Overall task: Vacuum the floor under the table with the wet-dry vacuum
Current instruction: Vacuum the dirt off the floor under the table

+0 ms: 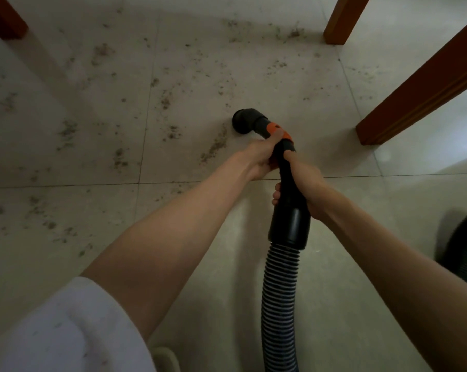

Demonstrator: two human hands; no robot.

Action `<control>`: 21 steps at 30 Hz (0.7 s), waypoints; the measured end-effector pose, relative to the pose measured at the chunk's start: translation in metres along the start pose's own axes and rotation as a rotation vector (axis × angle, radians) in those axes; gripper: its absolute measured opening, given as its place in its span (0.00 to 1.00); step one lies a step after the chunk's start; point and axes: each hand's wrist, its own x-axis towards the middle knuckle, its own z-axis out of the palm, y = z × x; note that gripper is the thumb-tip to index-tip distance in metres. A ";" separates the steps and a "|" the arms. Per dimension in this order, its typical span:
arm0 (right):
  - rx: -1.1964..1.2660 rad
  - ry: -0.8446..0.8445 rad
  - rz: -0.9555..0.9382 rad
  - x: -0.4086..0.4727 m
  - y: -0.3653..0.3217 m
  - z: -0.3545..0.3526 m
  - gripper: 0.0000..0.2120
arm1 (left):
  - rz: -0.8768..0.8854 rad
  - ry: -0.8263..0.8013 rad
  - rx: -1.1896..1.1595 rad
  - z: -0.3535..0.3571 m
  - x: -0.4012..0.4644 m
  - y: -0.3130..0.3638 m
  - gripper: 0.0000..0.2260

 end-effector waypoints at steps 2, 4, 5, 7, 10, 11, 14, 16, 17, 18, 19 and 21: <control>-0.029 0.019 -0.023 0.002 -0.002 0.002 0.12 | -0.003 0.037 0.040 0.001 0.002 0.000 0.19; -0.136 0.079 -0.061 0.005 0.000 0.004 0.13 | -0.005 0.042 0.069 0.001 0.002 0.000 0.22; -0.199 0.111 -0.083 0.007 0.000 0.005 0.15 | -0.001 0.043 0.078 0.001 0.003 0.000 0.22; -0.285 0.151 -0.111 0.011 -0.001 0.004 0.17 | 0.005 0.041 0.067 -0.001 0.004 0.001 0.22; -0.316 0.130 -0.107 0.013 -0.006 0.001 0.17 | 0.017 0.018 0.030 -0.003 0.005 0.002 0.19; -0.304 0.108 -0.097 0.013 -0.007 0.000 0.17 | 0.020 0.014 0.015 -0.003 0.006 0.001 0.18; -0.278 0.065 -0.077 0.012 -0.007 -0.003 0.16 | 0.032 0.015 -0.021 -0.004 0.006 -0.002 0.19; -0.285 0.060 -0.079 0.011 -0.007 -0.002 0.16 | 0.040 0.017 -0.025 -0.005 0.006 -0.004 0.21; -0.288 0.059 -0.080 0.010 -0.007 -0.002 0.17 | 0.041 0.022 -0.025 -0.005 0.006 -0.005 0.21; -0.289 0.057 -0.079 0.009 -0.008 -0.002 0.17 | 0.042 0.024 -0.028 -0.005 0.005 -0.005 0.21; -0.286 0.052 -0.074 0.008 -0.009 -0.003 0.17 | 0.043 0.020 -0.028 -0.004 0.004 -0.006 0.21; -0.278 0.033 -0.055 0.004 -0.009 -0.008 0.17 | 0.048 0.012 -0.002 -0.002 0.003 -0.008 0.19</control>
